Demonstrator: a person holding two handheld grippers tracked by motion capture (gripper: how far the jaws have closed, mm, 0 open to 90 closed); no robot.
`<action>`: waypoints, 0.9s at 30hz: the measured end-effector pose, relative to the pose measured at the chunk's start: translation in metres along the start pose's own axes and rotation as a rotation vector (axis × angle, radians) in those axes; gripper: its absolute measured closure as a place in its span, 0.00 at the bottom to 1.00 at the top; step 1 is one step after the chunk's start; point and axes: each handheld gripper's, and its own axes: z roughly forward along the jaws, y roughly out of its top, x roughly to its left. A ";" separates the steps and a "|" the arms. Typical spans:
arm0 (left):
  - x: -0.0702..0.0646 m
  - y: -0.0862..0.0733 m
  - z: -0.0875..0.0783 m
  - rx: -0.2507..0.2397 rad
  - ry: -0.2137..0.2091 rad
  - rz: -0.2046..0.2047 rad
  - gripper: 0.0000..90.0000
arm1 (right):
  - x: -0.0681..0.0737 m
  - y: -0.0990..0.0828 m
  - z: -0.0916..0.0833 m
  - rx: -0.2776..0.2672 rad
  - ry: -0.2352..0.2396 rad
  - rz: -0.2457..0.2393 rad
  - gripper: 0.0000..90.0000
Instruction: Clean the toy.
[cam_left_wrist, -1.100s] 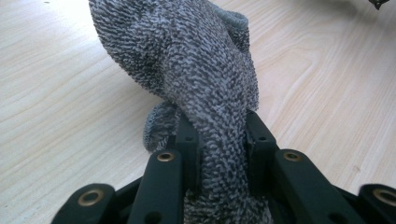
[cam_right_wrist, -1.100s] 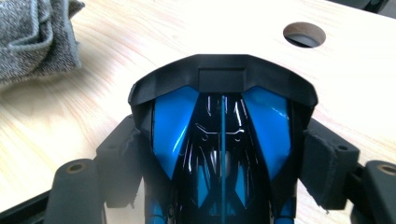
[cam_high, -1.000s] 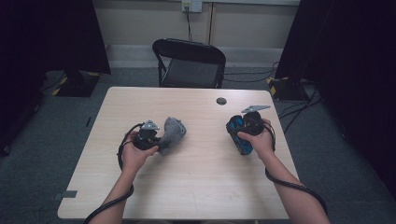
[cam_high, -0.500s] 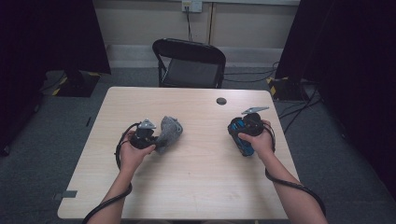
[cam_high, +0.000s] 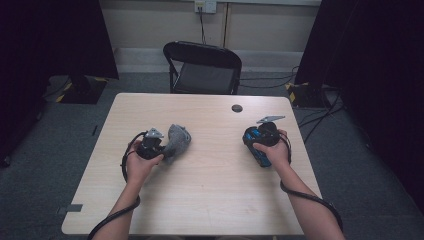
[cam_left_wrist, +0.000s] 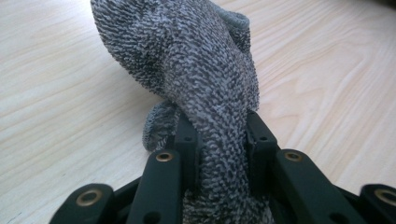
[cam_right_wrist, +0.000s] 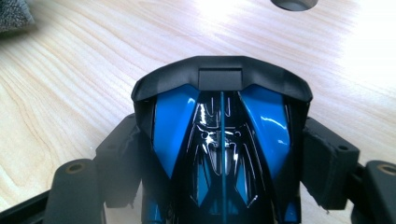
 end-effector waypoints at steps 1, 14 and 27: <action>0.001 -0.001 0.000 -0.001 0.000 -0.005 0.80 | 0.000 0.000 0.001 0.001 -0.001 0.001 0.29; 0.003 0.001 0.011 0.006 0.014 -0.005 0.78 | -0.002 -0.004 0.011 0.016 -0.010 0.007 0.29; 0.002 0.002 0.020 0.016 0.019 0.004 0.76 | -0.002 -0.007 0.020 0.046 -0.023 -0.007 0.28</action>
